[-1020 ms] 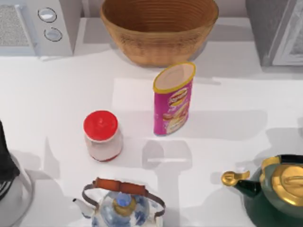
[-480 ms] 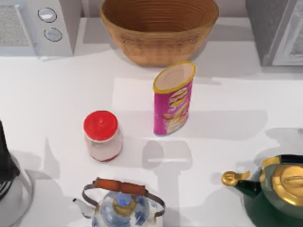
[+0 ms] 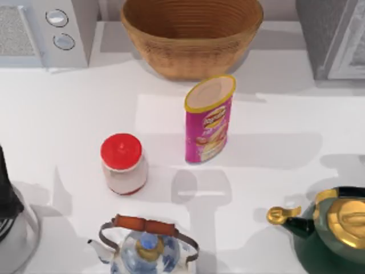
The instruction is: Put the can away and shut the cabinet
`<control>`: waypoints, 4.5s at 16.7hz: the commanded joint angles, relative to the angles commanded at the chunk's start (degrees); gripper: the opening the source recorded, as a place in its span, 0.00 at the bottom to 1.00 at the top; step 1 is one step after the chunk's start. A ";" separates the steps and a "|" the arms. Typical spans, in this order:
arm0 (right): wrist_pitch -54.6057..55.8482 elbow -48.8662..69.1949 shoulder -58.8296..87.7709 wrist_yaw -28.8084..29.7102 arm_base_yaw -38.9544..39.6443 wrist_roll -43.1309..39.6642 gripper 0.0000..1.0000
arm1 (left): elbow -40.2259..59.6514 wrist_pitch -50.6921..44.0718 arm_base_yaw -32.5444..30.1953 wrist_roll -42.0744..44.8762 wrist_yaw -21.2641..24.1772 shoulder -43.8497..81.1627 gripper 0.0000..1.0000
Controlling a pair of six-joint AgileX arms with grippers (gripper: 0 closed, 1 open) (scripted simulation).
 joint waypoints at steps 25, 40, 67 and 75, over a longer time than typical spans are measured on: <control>-38.85 23.03 -15.88 -0.28 -0.30 -0.36 0.00 | 0.00 0.00 0.00 0.00 0.00 0.00 1.00; -34.72 5.55 -59.44 5.29 6.83 5.21 0.00 | 0.00 0.00 0.00 0.00 0.00 0.00 1.00; -12.25 -14.76 -78.93 10.61 15.75 11.12 0.00 | 0.00 0.00 0.00 0.00 0.00 0.00 1.00; -22.08 25.37 -47.84 15.17 20.03 11.73 0.00 | 0.00 0.00 0.00 0.00 0.00 0.00 1.00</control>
